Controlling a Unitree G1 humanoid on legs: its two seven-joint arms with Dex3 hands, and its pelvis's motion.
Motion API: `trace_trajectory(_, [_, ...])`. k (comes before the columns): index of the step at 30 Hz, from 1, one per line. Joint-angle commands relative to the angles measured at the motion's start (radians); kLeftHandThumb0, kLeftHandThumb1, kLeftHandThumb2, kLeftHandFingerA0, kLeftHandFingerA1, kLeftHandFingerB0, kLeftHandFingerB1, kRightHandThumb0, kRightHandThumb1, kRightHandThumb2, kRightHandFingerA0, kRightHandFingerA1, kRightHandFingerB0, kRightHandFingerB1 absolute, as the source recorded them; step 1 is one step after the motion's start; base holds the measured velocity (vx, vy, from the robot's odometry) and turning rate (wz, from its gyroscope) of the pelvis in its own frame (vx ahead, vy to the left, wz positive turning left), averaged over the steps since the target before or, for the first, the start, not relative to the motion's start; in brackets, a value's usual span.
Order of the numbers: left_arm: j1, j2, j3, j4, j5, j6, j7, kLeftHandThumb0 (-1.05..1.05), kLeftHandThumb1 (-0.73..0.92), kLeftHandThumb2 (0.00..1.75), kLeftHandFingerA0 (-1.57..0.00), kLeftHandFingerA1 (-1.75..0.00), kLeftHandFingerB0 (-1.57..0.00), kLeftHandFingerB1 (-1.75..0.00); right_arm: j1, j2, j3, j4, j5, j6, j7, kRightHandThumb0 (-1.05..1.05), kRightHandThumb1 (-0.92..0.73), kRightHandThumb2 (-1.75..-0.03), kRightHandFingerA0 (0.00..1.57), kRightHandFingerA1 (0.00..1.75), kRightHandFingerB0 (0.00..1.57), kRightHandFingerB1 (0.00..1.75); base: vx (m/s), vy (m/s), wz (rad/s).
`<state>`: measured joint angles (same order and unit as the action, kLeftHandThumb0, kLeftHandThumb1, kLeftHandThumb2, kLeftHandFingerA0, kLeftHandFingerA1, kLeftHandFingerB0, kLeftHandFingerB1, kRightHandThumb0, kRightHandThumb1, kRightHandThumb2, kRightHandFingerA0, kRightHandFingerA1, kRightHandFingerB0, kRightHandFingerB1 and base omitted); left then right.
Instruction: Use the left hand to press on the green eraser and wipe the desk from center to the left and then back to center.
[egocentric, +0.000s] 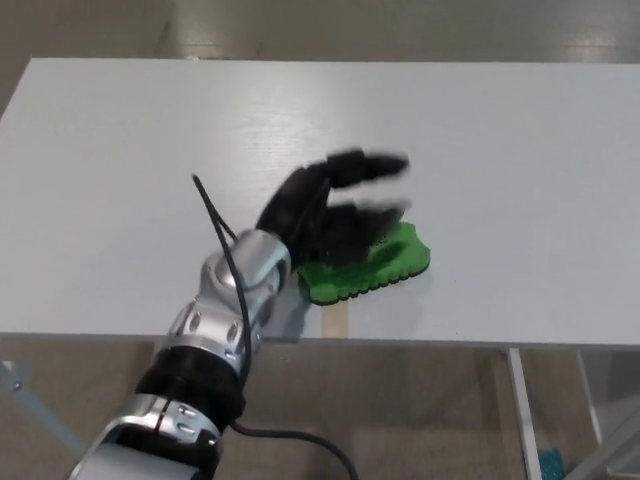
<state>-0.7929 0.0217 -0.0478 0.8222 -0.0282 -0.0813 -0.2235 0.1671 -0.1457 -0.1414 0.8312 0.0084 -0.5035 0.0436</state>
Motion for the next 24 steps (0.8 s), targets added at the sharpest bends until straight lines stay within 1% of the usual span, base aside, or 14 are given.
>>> trace_trajectory(1, [-0.012,0.053,0.063,-0.365,-0.223,0.269,-0.219,-0.79,0.47,0.83,0.00,0.00,0.00,-0.20,0.006,-0.008,0.001,0.005,-0.004,-0.009,-0.001,-0.43,-0.76,-0.64,0.68,0.45,0.62,0.40,0.00,0.000,0.00])
trace_trajectory(3, [-0.012,0.070,0.070,-0.476,-0.272,0.338,-0.240,-0.79,0.47,0.83,0.00,0.00,-0.01,-0.24,0.002,-0.007,-0.001,0.010,-0.002,-0.011,-0.001,-0.43,-0.76,-0.64,0.68,0.45,0.62,0.40,0.00,0.000,0.00])
trace_trajectory(4, [-0.024,0.105,0.080,-0.654,-0.362,0.404,-0.275,-0.79,0.46,0.84,0.00,-0.02,0.00,-0.23,0.004,-0.006,-0.001,0.011,-0.002,-0.016,-0.002,-0.43,-0.76,-0.64,0.68,0.45,0.61,0.40,0.00,0.000,0.00])
trace_trajectory(5, [-0.024,0.105,0.080,-0.654,-0.362,0.404,-0.275,-0.79,0.46,0.84,0.00,-0.02,0.00,-0.23,0.004,-0.006,-0.001,0.011,-0.002,-0.016,-0.002,-0.43,-0.76,-0.64,0.68,0.45,0.61,0.40,0.00,0.000,0.00])
trace_trajectory(8, [-0.048,0.166,0.107,-0.845,-0.510,0.495,-0.335,-0.83,0.48,0.87,0.00,-0.04,-0.01,-0.22,0.006,-0.009,-0.001,0.020,-0.003,-0.014,-0.001,-0.43,-0.76,-0.64,0.69,0.45,0.61,0.40,0.00,0.000,0.00])
trace_trajectory(9, [-0.049,0.173,0.111,-0.865,-0.527,0.505,-0.341,-0.83,0.48,0.87,0.00,-0.04,-0.01,-0.22,0.006,-0.010,-0.001,0.022,-0.003,-0.014,0.000,-0.43,-0.76,-0.64,0.69,0.45,0.61,0.40,0.00,0.000,0.00])
trace_trajectory(12, [-0.041,0.226,0.127,-1.009,-0.610,0.517,-0.368,-0.96,0.59,0.93,-0.12,-0.04,-0.03,-0.14,0.009,-0.001,-0.009,0.014,0.020,0.012,0.018,-0.44,-0.76,-0.63,0.70,0.47,0.63,0.40,0.00,0.000,0.00])
trace_trajectory(15, [-0.005,0.304,0.162,-1.190,-0.715,0.557,-0.357,-0.96,0.58,0.95,-0.12,-0.11,0.00,-0.16,0.029,0.002,-0.006,-0.011,0.021,0.025,0.022,-0.44,-0.76,-0.63,0.70,0.47,0.63,0.40,0.00,0.000,0.00])
trace_trajectory(17, [0.016,0.332,0.179,-1.249,-0.766,0.584,-0.341,-0.92,0.55,0.95,-0.15,-0.16,0.00,-0.19,0.034,-0.001,-0.007,-0.011,0.020,0.023,0.022,-0.44,-0.75,-0.63,0.70,0.47,0.64,0.41,0.00,0.000,0.00])
trace_trajectory(18, [0.059,0.359,0.199,-1.320,-0.830,0.593,-0.321,-0.90,0.52,0.94,-0.10,-0.23,0.00,-0.23,0.035,-0.009,-0.003,-0.006,0.006,0.015,0.012,-0.44,-0.74,-0.63,0.69,0.46,0.63,0.41,0.00,0.000,0.00])
trace_trajectory(19, [0.103,0.382,0.218,-1.385,-0.889,0.593,-0.304,-0.90,0.52,0.94,-0.10,-0.23,0.00,-0.23,0.034,-0.017,0.002,0.001,-0.011,0.005,-0.001,-0.44,-0.74,-0.63,0.69,0.46,0.63,0.41,0.00,0.000,0.00])
trace_trajectory(20, [0.165,0.406,0.241,-1.425,-0.944,0.582,-0.325,-0.85,0.49,0.89,-0.09,-0.28,-0.04,-0.27,0.034,-0.020,0.002,0.009,-0.012,-0.002,0.000,-0.43,-0.74,-0.63,0.69,0.45,0.63,0.41,0.00,0.000,0.00])
trace_trajectory(23, [0.298,0.457,0.288,-1.491,-1.033,0.553,-0.387,-0.80,0.47,0.85,-0.09,-0.30,-0.03,-0.29,0.028,-0.022,-0.002,0.019,-0.003,-0.006,0.012,-0.43,-0.75,-0.63,0.69,0.44,0.64,0.41,0.00,0.000,0.00])
trace_trajectory(24, [0.365,0.468,0.311,-1.525,-1.036,0.527,-0.400,-0.64,0.42,0.72,-0.12,-0.40,-0.04,-0.32,0.032,-0.019,-0.004,0.015,0.002,-0.001,0.015,-0.44,-0.76,-0.64,0.69,0.44,0.64,0.41,0.00,0.000,0.00])
